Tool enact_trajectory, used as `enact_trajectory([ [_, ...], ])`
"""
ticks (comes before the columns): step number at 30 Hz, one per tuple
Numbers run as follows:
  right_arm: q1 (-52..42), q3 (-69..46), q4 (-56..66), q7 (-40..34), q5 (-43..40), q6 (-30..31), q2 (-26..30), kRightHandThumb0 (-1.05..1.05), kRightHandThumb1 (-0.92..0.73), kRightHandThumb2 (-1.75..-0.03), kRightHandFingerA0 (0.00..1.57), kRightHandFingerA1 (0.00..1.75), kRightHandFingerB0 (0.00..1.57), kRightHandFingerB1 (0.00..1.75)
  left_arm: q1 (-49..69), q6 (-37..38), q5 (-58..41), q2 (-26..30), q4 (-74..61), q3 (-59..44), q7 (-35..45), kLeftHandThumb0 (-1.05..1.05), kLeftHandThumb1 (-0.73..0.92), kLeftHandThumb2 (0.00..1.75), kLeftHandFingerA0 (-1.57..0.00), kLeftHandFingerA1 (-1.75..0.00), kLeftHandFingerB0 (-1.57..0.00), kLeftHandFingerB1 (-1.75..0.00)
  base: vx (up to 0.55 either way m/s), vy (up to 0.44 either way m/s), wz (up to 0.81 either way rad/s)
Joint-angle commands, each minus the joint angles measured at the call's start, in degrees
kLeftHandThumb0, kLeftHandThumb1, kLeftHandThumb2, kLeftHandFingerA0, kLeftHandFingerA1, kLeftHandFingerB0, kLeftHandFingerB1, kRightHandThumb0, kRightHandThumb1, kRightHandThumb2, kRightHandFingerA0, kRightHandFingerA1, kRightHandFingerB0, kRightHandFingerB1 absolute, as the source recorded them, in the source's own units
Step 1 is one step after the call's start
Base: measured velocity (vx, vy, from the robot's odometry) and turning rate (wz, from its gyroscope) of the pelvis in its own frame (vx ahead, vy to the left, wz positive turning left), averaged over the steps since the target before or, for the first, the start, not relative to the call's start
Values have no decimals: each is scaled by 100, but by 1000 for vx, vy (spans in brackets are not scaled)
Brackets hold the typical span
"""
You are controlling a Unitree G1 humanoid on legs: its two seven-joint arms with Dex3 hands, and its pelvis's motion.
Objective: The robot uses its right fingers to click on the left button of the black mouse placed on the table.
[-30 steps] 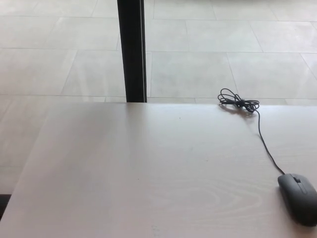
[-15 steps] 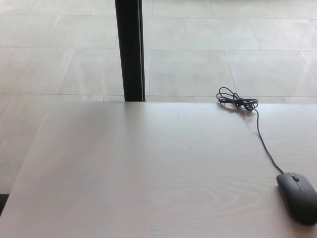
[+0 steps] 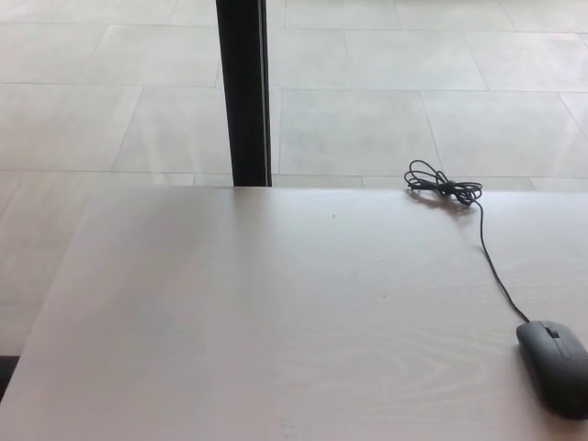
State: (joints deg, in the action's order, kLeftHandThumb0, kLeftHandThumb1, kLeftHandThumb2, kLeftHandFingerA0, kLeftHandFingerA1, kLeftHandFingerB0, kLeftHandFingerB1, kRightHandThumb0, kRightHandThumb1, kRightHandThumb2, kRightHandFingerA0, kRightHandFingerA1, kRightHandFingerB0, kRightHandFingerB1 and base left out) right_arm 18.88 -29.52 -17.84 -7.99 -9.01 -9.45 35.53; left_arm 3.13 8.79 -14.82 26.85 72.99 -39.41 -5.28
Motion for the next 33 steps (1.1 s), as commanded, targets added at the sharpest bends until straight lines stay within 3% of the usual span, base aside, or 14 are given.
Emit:
enact_trajectory([
  [1, -348, 1393, 1185, 445, 1708, 166, 481, -66, -62, -99, 39, 56, 31, 48, -12, 54, -73, 163, 17, 57, -88, -44, 47, 54, -95, -123, -83, -56, 0, 0, 0],
  [2, -335, 1576, 1130, 451, 1871, 72, 487, -60, -77, -63, 46, 42, 41, 35, -12, 40, -83, 169, 23, 53, -58, -45, 47, 54, -98, -117, -82, -56, 0, 0, 0],
  [4, -320, 1702, 1082, 430, 1956, 48, 495, -60, -77, -63, 46, 42, 41, 35, -11, 38, -85, 172, 24, 55, -42, -45, 47, 54, -98, -117, -82, -56, 0, 0, 0],
  [5, -285, 1973, 994, 471, 2125, 108, 458, -67, -80, -64, 44, 40, 40, 35, -33, 16, -101, 166, 33, 41, -71, -44, 46, 56, -97, -145, -81, -56, 0, 0, 0],
  [8, -206, 2384, 811, 490, 2364, 145, 417, -79, -85, -67, 43, 40, 39, 33, -37, 12, -81, 173, 41, 61, -72, -44, 47, 54, -96, -110, -81, -55, 0, 0, 0],
  [9, -123, 2657, 688, 494, 2560, 127, 366, -76, -71, -112, 38, 55, 23, 44, -48, 40, -85, 178, 31, 60, -39, -44, 48, 54, -93, -114, -81, -56, 0, 0, 0],
  [10, -99, 2787, 674, 506, 2623, 155, 341, -80, -88, -67, 43, 40, 38, 33, -53, 51, -83, 179, 26, 62, -34, -45, 47, 55, -91, -122, -82, -56, 0, 0, 0],
  [22, 105, 3799, 906, 799, 3167, 895, 302, -38, -59, -58, 54, 46, 34, 32, -99, 50, -98, 190, 28, 69, -39, -47, 47, 55, -97, -99, -79, -53, 0, 0, 0],
  [23, 192, 4050, 729, 788, 3441, 754, 348, -31, -55, -57, 76, 122, 34, 33, -115, 33, -96, 200, 16, 73, -61, -45, 48, 54, -99, -103, -81, -55, 0, 0, 0],
  [25, 207, 4103, 716, 772, 3464, 761, 367, -31, -55, -57, 76, 122, 34, 33, -116, 35, -98, 199, 14, 73, -63, -45, 48, 54, -99, -103, -81, -55, 0, 0, 0],
  [26, 266, 4252, 633, 859, 3582, 757, 395, -37, -47, -69, 97, 120, 31, 41, -135, 17, -136, 205, 21, 39, -44, -45, 48, 54, -97, -111, -82, -57, 0, 0, 0],
  [28, 261, 4384, 641, 990, 3661, 768, 456, -28, -57, -57, 89, 71, 34, 33, -132, 37, -99, 209, 15, 72, -61, -45, 48, 54, -97, -107, -82, -57, 0, 0, 0],
  [31, 238, 4567, 544, 861, 3858, 691, 446, -34, -45, -70, 96, 97, 35, 44, -127, 78, -69, 208, 0, 104, -45, -49, 47, 56, -94, -90, -77, -56, -54, -9, 1],
  [33, 244, 4725, 509, 1001, 3964, 777, 455, -36, -47, -70, 95, 119, 36, 44, -151, 42, -77, 213, 23, 95, -97, -46, 48, 54, -91, -118, -77, -55, 0, 0, 0],
])
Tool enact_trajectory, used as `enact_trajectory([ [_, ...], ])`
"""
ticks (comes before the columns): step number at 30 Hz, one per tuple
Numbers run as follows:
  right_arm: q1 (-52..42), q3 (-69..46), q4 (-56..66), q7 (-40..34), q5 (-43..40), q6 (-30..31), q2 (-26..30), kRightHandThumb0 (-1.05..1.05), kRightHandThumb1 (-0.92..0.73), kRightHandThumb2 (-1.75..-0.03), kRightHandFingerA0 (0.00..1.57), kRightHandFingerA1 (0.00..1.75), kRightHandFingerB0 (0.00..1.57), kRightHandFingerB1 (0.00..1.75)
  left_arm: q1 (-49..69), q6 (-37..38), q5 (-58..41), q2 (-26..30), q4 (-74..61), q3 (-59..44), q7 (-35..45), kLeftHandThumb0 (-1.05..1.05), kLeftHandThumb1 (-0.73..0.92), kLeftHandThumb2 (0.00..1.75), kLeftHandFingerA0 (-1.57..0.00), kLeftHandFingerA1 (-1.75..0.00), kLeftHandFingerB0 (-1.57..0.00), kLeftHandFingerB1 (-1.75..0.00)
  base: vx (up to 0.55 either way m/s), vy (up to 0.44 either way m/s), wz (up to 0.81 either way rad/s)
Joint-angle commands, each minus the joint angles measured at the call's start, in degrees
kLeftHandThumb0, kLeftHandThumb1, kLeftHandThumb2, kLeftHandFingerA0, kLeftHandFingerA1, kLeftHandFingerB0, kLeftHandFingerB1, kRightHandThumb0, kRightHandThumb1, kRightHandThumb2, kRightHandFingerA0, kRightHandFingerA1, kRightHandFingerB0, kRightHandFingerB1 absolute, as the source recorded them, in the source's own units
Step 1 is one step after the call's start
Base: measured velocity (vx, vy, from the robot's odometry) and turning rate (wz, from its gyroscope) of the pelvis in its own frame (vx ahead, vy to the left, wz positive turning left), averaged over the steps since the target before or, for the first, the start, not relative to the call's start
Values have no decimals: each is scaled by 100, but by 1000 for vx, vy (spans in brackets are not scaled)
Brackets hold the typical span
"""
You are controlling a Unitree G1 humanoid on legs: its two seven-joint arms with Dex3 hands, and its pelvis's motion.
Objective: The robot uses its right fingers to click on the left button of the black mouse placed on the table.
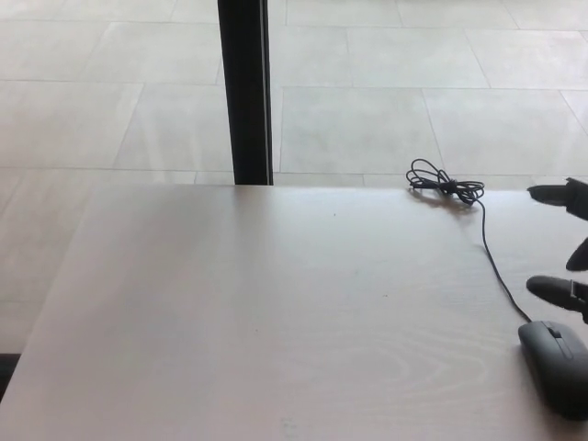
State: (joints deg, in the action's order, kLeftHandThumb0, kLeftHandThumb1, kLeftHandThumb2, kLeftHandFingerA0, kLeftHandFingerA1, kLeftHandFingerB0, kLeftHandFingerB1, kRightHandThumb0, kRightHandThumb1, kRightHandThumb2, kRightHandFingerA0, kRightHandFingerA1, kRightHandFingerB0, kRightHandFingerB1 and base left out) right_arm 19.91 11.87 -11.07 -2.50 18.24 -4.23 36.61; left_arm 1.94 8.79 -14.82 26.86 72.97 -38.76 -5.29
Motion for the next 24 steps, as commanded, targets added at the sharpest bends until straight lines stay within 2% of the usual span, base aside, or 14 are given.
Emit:
enact_trajectory([
  [1, 143, 626, -179, 458, 1262, 267, 347, -36, -47, -70, 95, 119, 36, 44, -42, 26, -82, 214, 33, 26, -111, -46, 48, 54, -91, -118, -77, -55, 0, 0, 0],
  [2, 136, 694, -206, 420, 1359, 268, 358, -29, -56, -57, 92, 114, 42, 35, -39, 18, -113, 214, 29, 5, -46, -47, 47, 55, -91, -110, -74, -54, 0, 0, 0],
  [4, 157, 817, -227, 498, 1474, 327, 388, -31, -57, -57, 86, 125, 41, 35, -41, 20, -66, 245, 38, 44, -67, -46, 48, 55, -95, -106, -75, -54, 0, 0, 0],
  [5, 160, 834, -246, 486, 1481, 338, 384, -31, -56, -57, 87, 126, 43, 36, -40, 33, -66, 241, 28, 47, -71, -46, 49, 55, -81, -87, -80, -55, 0, 0, 0],
  [7, 190, 931, -361, 401, 1624, 314, 403, -34, -54, -58, 85, 142, 45, 38, -50, 73, -77, 235, 16, 39, -79, -47, 48, 54, -92, -102, -83, -55, 0, 0, 0],
  [9, 232, 987, -466, 289, 1719, 241, 411, -34, -54, -58, 85, 142, 45, 38, -58, 76, -97, 234, 14, 22, -75, -47, 48, 54, -92, -102, -83, -55, 0, 0, 0],
  [10, 177, 1017, -477, 232, 1793, 223, 449, -35, -54, -59, 83, 146, 46, 39, -56, 57, -96, 241, 9, 28, -47, -48, 48, 55, -90, -92, -81, -55, 0, 0, 0],
  [11, 219, 1087, -512, 225, 1937, 226, 505, -38, -57, -57, 67, 104, 47, 38, -72, 33, -118, 233, 10, 10, -63, -47, 47, 55, -90, -88, -80, -55, 0, 0, 0],
  [12, 221, 1128, -518, 246, 2025, 235, 552, -46, -46, -82, 49, 71, 40, 52, -83, 8, -69, 245, 24, 51, -127, -49, 47, 55, -90, -90, -79, -55, 0, 0, 0],
  [13, 242, 1221, -431, 403, 2253, 486, 616, -48, -63, -58, 35, 50, 48, 36, -95, -28, -136, 242, 9, -1, -80, -46, 47, 55, -95, -101, -78, -56, 0, 0, 0],
  [16, 186, 1251, -350, 315, 2442, 569, 676, -54, -62, -59, 33, 51, 54, 39, -68, 42, -103, 241, 7, 28, -38, -48, 47, 55, -93, -95, -79, -55, 0, 0, 0],
  [20, 192, 1362, -297, 484, 2689, 713, 770, -54, -62, -59, 31, 48, 50, 37, -65, 53, -133, 228, -2, -1, -50, -46, 49, 55, -96, -102, -83, -56, 0, 0, 0],
  [21, 158, 1392, -243, 617, 2758, 795, 818, -47, -64, -59, 30, 50, 48, 36, -61, 63, -137, 226, 2, -3, -31, -45, 47, 55, -92, -86, -83, -56, 0, 0, 0],
  [24, 195, 1384, -317, 608, 2768, 728, 806, -41, -61, -58, 32, 53, 48, 37, -67, 43, -119, 236, 1, 15, -51, -47, 48, 55, -89, -86, -80, -54, 0, 0, 0],
])
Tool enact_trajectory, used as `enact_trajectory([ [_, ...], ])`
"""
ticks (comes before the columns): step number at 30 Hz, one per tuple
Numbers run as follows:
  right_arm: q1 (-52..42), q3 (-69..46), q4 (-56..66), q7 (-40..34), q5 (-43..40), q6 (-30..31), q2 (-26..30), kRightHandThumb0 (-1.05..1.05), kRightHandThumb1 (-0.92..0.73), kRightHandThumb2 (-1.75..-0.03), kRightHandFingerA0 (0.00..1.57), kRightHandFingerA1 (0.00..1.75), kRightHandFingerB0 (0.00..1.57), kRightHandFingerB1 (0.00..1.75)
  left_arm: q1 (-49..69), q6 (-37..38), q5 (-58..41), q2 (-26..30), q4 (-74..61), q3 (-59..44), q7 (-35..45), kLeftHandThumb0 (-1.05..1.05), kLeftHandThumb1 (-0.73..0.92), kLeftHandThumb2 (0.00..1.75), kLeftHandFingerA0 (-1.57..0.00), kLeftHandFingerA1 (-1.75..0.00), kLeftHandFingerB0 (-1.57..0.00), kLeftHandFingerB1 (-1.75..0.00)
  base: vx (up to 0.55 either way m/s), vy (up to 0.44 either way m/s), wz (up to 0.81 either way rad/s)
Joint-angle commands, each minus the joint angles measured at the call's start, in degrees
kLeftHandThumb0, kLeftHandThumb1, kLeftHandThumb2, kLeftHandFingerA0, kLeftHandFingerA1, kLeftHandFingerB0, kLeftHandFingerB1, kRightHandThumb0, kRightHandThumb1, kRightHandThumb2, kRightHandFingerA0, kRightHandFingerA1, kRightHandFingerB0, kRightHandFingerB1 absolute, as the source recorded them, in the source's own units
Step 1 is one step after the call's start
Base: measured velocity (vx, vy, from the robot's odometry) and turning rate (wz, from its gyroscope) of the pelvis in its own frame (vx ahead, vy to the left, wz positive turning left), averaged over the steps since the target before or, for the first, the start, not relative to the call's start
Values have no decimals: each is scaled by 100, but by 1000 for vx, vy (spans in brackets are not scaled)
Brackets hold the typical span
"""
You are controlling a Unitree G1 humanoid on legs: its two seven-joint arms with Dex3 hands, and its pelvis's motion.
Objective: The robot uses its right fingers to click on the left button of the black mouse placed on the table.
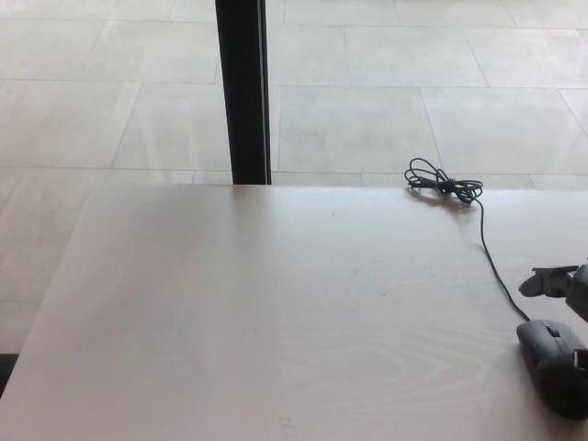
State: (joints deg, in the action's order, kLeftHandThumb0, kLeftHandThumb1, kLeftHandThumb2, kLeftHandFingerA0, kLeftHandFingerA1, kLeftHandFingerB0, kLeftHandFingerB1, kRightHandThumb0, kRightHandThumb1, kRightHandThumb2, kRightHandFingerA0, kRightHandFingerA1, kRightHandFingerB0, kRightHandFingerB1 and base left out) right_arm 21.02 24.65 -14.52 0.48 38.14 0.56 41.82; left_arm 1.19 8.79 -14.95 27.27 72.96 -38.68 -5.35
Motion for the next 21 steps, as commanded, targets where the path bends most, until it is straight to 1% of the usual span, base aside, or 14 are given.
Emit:
enact_trajectory([
  [1, 45, 88, 45, 327, 775, 270, 284, -41, -62, -60, 32, 53, 48, 37, 20, 64, -76, 204, 2, 36, -25, -47, 49, 55, -92, -106, -79, -54, 0, 0, 0],
  [2, 33, 74, 52, 388, 759, 263, 289, -42, -64, -60, 30, 52, 47, 37, 13, 57, -98, 204, 9, 18, -19, -48, 47, 56, -93, -100, -78, -54, 0, 0, 0],
  [4, -6, 47, 78, 524, 752, 343, 251, -46, -67, -60, 28, 48, 44, 34, 2, 68, -163, 189, 24, -39, -17, -46, 47, 55, -94, -99, -78, -55, 0, 0, 0],
  [5, -10, 27, 97, 575, 751, 374, 230, -47, -65, -59, 29, 47, 45, 34, 6, 77, -167, 187, 24, -39, 6, -46, 48, 55, -96, -116, -82, -57, 0, 0, 0],
  [6, -34, -17, 105, 560, 725, 378, 194, -46, -64, -59, 30, 48, 46, 35, 12, 90, -158, 184, 21, -26, 25, -47, 50, 55, -87, -99, -81, -55, 0, 0, 0],
  [9, -78, -112, 84, 514, 658, 374, 93, -47, -62, -59, 30, 48, 47, 35, 9, 88, -167, 192, 24, -12, 11, -48, 49, 55, -90, -100, -80, -55, 0, 0, 0],
  [10, -114, -124, 23, 491, 614, 390, 16, -47, -63, -58, 28, 47, 48, 35, 9, 68, -195, 196, 10, -25, 23, -48, 49, 55, -87, -86, -77, -55, 0, 0, 0],
  [11, -147, -142, 0, 438, 609, 340, -5, -49, -62, -59, 28, 47, 48, 36, 11, 83, -212, 190, 12, -29, 19, -46, 48, 55, -85, -80, -78, -56, 0, 0, 0],
  [12, -174, -171, 2, 419, 571, 317, -35, -50, -61, -58, 28, 48, 49, 36, 3, 62, -257, 185, 14, -62, 2, -47, 48, 55, -89, -95, -77, -55, 0, 0, 0],
  [15, -255, -297, -60, 299, 423, 217, -167, -51, -59, -58, 30, 48, 50, 37, 32, 72, -250, 178, 21, -37, 10, -48, 47, 56, -93, -90, -76, -55, 0, 0, 0],
  [16, -283, -354, -128, 270, 355, 137, -221, -54, -60, -59, 30, 48, 50, 37, 47, 99, -290, 167, 34, -65, 55, -47, 50, 56, -92, -97, -78, -56, 0, 0, 0],
  [17, -291, -397, -147, 317, 315, 154, -270, -54, -60, -59, 30, 48, 50, 37, 52, 101, -324, 162, 28, -87, 85, -47, 50, 56, -92, -97, -78, -56, 0, 0, 0],
  [18, -311, -486, -200, 307, 180, 89, -347, -54, -60, -58, 30, 48, 50, 38, 73, 173, -295, 141, 12, -59, 55, -48, 50, 56, -92, -90, -80, -56, 0, 0, 0],
  [21, -301, -627, -315, 335, 39, -18, -494, -51, -60, -58, 32, 47, 50, 37, 85, 179, -300, 142, 12, -43, 27, -49, 49, 56, -94, -88, -79, -57, 0, 0, 0],
])
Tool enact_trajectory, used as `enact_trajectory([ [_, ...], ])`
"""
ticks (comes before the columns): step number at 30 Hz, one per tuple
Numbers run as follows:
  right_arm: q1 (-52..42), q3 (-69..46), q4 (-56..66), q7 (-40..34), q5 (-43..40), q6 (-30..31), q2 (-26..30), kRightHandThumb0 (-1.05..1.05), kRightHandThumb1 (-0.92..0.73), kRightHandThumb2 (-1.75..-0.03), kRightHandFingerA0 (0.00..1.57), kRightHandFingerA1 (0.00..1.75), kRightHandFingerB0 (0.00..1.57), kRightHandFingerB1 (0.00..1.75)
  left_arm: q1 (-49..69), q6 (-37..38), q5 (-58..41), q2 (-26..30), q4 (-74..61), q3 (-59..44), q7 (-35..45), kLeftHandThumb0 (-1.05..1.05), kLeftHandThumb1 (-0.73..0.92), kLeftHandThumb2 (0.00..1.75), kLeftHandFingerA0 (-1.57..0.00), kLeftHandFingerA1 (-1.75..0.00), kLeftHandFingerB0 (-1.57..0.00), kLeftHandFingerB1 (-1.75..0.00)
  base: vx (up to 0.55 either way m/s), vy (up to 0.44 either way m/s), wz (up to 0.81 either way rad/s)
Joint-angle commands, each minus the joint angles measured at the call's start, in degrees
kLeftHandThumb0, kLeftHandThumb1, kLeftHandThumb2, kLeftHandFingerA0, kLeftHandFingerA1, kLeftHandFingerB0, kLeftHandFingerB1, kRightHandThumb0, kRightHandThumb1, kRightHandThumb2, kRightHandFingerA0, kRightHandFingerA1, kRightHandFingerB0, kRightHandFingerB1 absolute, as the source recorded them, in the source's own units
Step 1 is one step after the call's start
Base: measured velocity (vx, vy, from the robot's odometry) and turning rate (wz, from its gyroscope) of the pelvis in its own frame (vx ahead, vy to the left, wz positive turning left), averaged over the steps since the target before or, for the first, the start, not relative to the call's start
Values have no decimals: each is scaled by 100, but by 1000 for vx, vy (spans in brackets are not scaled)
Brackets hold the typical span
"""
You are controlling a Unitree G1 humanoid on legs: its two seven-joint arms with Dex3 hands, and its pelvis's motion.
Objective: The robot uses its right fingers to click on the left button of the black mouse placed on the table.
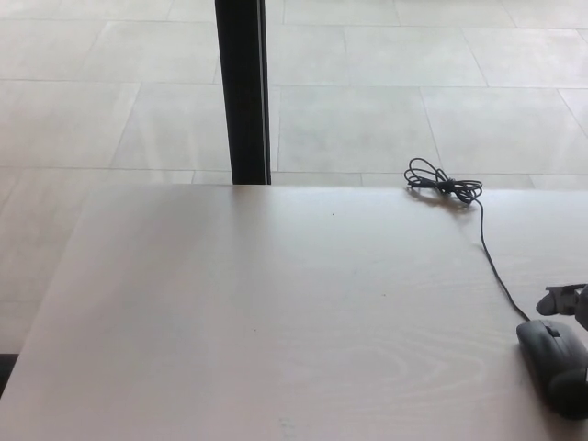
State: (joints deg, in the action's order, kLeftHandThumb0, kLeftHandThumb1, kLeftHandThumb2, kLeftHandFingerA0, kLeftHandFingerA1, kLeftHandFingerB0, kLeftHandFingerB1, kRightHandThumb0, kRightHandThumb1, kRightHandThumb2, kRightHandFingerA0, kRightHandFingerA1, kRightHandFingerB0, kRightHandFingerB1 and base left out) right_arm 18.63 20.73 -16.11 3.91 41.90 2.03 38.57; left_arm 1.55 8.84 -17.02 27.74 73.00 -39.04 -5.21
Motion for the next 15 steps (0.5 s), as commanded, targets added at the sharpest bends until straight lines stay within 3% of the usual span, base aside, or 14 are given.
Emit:
enact_trajectory([
  [1, -56, -266, -173, 19, -347, -179, -194, -51, -63, -59, 32, 47, 49, 37, 39, 146, -144, 94, 5, -46, 43, -49, 49, 56, -99, -95, -78, -58, 0, 0, 0],
  [8, -85, -442, -329, 93, -399, -72, -348, -54, -65, -60, 32, 47, 49, 37, -10, 125, -207, 66, -3, -95, -19, -50, 49, 56, -90, -92, -75, -57, 0, 0, 0],
  [12, -129, -481, -491, -125, -385, -264, -316, -55, -64, -59, 42, 48, 53, 41, 22, 225, -230, 46, -46, -87, 36, -53, 50, 56, -89, -100, -75, -59, 0, 0, 0],
  [15, -137, -485, -515, -96, -337, -214, -288, -57, -66, -60, 34, 49, 51, 39, -14, 143, -234, 91, -23, -68, 35, -52, 51, 56, -88, -89, -73, -56, 0, 0, 0],
])
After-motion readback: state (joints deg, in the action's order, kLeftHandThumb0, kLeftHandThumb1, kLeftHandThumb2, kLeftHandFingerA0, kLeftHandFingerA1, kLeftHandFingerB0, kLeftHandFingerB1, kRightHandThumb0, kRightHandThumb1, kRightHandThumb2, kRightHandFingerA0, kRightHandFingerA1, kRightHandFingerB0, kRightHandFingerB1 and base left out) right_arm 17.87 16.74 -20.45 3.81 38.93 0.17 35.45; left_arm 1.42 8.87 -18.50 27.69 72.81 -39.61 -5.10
